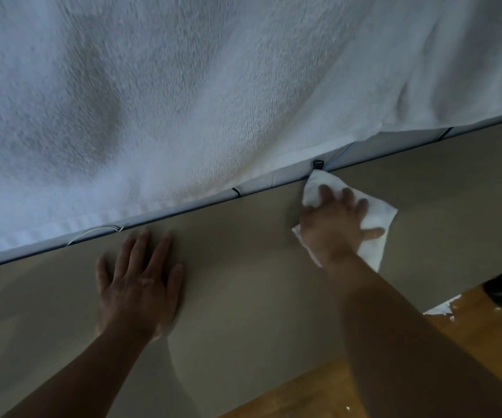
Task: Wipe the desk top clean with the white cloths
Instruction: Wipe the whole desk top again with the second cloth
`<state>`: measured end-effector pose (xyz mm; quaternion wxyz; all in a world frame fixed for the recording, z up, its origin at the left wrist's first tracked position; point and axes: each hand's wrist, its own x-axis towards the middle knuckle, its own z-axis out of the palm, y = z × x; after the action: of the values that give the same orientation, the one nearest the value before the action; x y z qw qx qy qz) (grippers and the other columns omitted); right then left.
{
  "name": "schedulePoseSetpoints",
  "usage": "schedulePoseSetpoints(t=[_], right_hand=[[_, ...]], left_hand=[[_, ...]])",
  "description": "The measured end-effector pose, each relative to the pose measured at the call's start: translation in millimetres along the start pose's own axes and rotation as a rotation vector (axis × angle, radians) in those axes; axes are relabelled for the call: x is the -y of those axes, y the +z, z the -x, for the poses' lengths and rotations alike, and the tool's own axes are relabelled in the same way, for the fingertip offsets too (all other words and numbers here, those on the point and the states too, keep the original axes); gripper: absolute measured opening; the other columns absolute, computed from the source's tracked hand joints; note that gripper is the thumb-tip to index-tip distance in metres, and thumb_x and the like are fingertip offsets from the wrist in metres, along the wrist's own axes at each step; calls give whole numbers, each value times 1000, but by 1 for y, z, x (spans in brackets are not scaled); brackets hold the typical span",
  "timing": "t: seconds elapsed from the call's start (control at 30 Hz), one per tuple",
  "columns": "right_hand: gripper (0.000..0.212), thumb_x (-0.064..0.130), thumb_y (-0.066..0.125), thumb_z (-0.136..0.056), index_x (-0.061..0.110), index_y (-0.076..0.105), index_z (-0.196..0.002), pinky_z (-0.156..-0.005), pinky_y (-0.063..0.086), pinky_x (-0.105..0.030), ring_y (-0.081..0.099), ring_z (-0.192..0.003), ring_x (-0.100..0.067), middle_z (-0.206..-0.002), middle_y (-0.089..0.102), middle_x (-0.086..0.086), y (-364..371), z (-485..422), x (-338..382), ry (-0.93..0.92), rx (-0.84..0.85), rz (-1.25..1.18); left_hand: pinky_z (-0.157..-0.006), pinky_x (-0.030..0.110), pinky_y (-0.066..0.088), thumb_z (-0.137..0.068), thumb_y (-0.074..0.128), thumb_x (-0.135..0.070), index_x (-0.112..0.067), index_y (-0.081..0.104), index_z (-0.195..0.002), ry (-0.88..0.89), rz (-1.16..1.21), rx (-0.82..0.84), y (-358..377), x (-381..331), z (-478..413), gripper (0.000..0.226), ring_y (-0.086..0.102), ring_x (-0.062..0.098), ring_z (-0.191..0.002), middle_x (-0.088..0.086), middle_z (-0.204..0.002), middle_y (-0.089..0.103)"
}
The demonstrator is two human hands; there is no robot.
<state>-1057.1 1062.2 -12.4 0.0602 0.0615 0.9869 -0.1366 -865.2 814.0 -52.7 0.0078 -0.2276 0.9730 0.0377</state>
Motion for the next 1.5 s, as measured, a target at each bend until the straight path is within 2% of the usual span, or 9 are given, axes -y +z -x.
schedulePoseSetpoints(t=[0.13, 0.3, 0.47, 0.63, 0.73, 0.83, 1.0, 1.17, 1.5], right_hand=[[87, 48, 67, -89, 33, 15, -157, -106, 9, -88, 3, -152, -52, -165, 10, -15, 28, 73, 55, -272, 75, 154], [63, 46, 54, -97, 44, 29, -155, -114, 10, -79, 8, -157, -32, -168, 17, 2, 17, 59, 36, -505, 118, 63], [54, 47, 49, -98, 45, 39, -150, -113, 15, -79, 23, -151, -25, -161, 33, 3, -7, -4, -36, -253, 31, -24], [56, 49, 49, -98, 42, 35, -152, -112, 10, -82, 14, -154, -34, -163, 27, 1, 1, 32, -39, -58, -53, -39], [64, 52, 52, -95, 45, 31, -155, -113, 10, -80, 11, -157, -36, -170, 21, 0, 24, 106, -14, -215, -23, 31], [61, 51, 56, -82, 46, 46, -142, -111, 20, -80, 27, -154, -37, -163, 38, 1, 39, 180, -7, -467, -11, 45], [57, 50, 50, -80, 47, 48, -137, -118, 22, -71, 28, -154, -24, -160, 39, 13, 30, 185, -51, -647, 34, -31], [55, 53, 52, -85, 42, 56, -138, -116, 27, -69, 35, -150, -21, -156, 47, 11, 11, 129, -104, -536, -28, -17], [65, 61, 33, -85, 41, 53, -143, -121, 21, -64, 37, -149, -20, -155, 50, 8, -29, 18, -188, -193, -164, -84]], left_hand=[[-123, 60, 16, -97, 12, -64, -37, 30, -159, 11, 3, 14, 1, 0, -2, 70, 17, 24, -157, 4, -168, 28], [-125, 57, 12, -95, 6, -66, -39, 22, -161, 10, -7, 15, 1, 1, -2, 73, 10, 21, -159, 1, -172, 19], [-123, 58, 16, -96, 9, -66, -37, 27, -160, 15, -4, 15, 0, 1, -2, 72, 14, 23, -158, 3, -170, 23], [-122, 60, 17, -95, 8, -66, -38, 26, -160, 8, 4, 32, -1, -1, -3, 73, 14, 25, -157, 4, -170, 24], [-123, 59, 12, -92, 1, -68, -42, 16, -161, 7, 9, 50, 0, 0, -4, 75, 7, 23, -159, 2, -172, 15], [-122, 62, 12, -92, -1, -71, -45, 12, -161, 5, 42, 57, 0, 1, -5, 75, 6, 24, -159, 2, -172, 12], [-116, 70, 14, -92, 3, -68, -44, 18, -161, 1, 52, 87, -1, -4, -7, 75, 9, 25, -158, 4, -171, 17], [-110, 78, 20, -98, 13, -59, -37, 30, -159, 189, -34, 143, -5, -24, -13, 67, 20, 34, -156, 8, -167, 27], [-122, 68, 2, -79, -12, -71, -53, -6, -158, 196, 12, 187, 4, -104, -25, 81, -15, 22, -159, -1, -173, -11]])
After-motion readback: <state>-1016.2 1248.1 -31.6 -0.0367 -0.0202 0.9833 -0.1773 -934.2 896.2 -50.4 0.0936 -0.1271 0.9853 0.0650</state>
